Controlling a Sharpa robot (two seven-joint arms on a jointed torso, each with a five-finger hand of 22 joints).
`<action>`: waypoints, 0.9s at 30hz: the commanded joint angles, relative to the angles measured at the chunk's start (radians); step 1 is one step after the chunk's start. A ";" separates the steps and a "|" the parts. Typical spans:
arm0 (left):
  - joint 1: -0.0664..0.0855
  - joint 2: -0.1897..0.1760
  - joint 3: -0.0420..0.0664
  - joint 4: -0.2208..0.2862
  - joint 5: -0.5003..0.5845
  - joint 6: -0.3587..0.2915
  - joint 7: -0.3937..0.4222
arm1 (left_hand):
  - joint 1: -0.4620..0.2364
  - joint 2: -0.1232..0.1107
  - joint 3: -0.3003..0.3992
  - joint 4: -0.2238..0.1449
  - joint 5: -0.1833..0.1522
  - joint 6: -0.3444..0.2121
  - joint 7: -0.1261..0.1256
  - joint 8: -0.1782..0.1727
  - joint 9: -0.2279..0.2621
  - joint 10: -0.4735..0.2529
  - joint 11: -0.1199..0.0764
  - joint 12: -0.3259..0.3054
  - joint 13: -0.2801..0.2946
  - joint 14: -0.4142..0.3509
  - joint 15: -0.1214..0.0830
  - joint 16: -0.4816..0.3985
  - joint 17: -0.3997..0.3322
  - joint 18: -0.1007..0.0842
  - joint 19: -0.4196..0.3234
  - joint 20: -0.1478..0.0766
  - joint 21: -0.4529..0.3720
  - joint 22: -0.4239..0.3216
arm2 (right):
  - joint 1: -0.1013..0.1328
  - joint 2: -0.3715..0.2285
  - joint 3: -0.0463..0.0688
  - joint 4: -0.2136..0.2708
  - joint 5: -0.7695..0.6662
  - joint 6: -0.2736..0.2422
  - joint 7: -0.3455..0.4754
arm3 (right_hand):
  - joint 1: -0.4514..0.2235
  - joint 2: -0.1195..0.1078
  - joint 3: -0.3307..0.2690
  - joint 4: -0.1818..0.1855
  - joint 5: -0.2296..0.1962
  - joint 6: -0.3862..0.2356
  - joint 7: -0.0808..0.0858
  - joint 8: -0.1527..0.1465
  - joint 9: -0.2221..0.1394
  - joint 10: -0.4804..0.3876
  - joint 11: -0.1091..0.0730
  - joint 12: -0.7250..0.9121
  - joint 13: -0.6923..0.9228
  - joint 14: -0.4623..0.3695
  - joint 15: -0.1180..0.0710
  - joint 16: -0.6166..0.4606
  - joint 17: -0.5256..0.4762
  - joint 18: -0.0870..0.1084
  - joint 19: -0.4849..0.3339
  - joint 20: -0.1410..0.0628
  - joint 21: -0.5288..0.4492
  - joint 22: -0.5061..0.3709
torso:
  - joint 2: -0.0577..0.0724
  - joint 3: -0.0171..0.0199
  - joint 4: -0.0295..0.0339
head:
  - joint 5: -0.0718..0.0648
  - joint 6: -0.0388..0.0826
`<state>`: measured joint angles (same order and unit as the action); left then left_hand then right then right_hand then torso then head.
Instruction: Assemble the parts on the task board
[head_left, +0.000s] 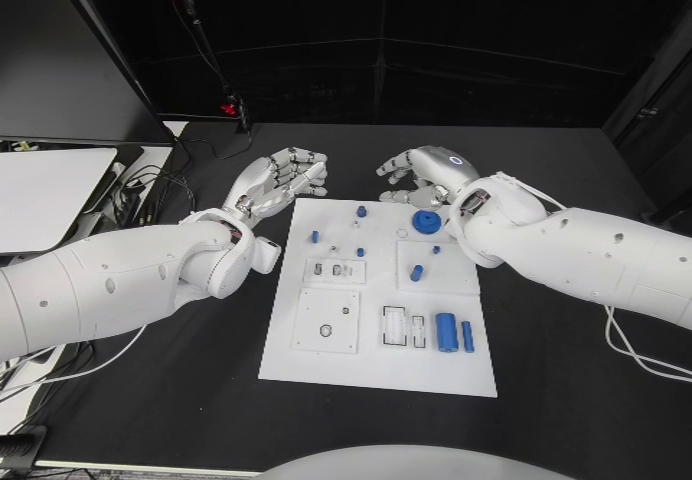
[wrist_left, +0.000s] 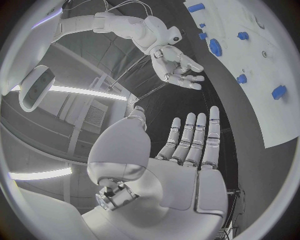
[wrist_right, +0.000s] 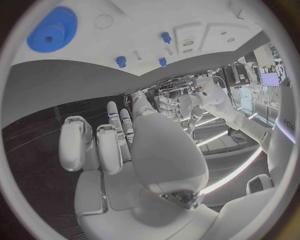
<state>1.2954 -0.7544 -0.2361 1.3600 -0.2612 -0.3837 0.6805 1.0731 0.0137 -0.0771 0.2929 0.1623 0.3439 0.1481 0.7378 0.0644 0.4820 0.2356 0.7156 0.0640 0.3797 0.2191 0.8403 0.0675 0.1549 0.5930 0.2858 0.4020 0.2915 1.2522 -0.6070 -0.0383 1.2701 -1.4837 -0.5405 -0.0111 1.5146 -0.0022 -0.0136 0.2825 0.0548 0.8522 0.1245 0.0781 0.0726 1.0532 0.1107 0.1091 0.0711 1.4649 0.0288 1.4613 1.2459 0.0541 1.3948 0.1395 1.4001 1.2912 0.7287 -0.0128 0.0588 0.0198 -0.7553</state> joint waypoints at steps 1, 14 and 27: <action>0.000 0.005 0.001 -0.007 -0.004 0.011 0.099 | 0.002 0.012 -0.004 -0.001 0.006 0.004 0.135 -0.006 0.000 -0.004 0.002 0.001 -0.001 -0.005 0.000 0.004 0.000 -0.013 -0.002 0.000 -0.002 -0.001 | 0.003 -0.053 0.001 0.055 0.225 -0.110 0.097 | -0.030 0.001 -0.010 -0.001 0.026 0.009 0.008 0.005 0.001 0.029 -0.007 0.017 0.003 0.039 -0.003 -0.013 -0.021 0.022 -0.016 -0.003 -0.013 -0.014 | -0.003 -0.0012 -0.0090 | -0.004 0.003; -0.010 0.015 0.001 -0.030 -0.004 0.018 0.100 | 0.003 0.013 -0.005 -0.001 0.006 0.004 0.136 -0.007 0.000 -0.005 0.002 0.002 -0.001 -0.005 0.000 0.005 0.000 -0.013 -0.002 0.000 -0.002 -0.002 | 0.003 -0.200 -0.001 0.120 0.437 -0.086 0.181 | -0.115 0.002 -0.036 -0.004 0.040 -0.156 -0.069 -0.015 -0.008 0.033 -0.037 0.236 0.128 -0.243 -0.021 -0.367 -0.630 0.113 -0.379 -0.022 -0.418 -0.449 | -0.003 0.0001 -0.0151 | -0.065 0.019; -0.016 0.021 0.001 -0.037 -0.004 0.023 0.100 | 0.005 0.014 -0.006 -0.001 0.006 0.003 0.136 -0.008 0.000 -0.005 0.002 0.002 -0.001 -0.005 0.000 0.005 0.000 -0.013 -0.002 0.000 -0.002 -0.002 | 0.003 -0.178 -0.002 0.046 0.515 -0.003 0.207 | -0.186 -0.004 -0.085 -0.003 0.056 -0.222 -0.114 -0.015 -0.010 0.416 -0.046 1.450 1.434 0.069 -0.004 0.104 0.282 0.072 -0.360 -0.016 -0.278 -0.167 | -0.002 -0.0011 -0.0039 | -0.107 0.026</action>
<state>1.2787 -0.7342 -0.2360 1.3228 -0.2613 -0.3749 0.6805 1.0771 0.0176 -0.0771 0.2929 0.1623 0.3439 0.1481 0.7340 0.0644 0.4820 0.2356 0.7156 0.0640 0.3797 0.2191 0.8403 0.0675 0.1549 0.5930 0.2858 0.4020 0.2915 1.2531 -0.7877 -0.0408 1.3219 -1.0132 -0.5822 0.1688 1.3349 -0.0061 -0.0913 0.2803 0.1064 0.6231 0.0097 0.0607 0.0608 1.4099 0.0634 1.5423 1.2986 1.4453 0.0227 1.5483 1.2928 0.1372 1.0171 0.1231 1.0888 1.0866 0.7271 -0.0135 0.0529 -0.0863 -0.7292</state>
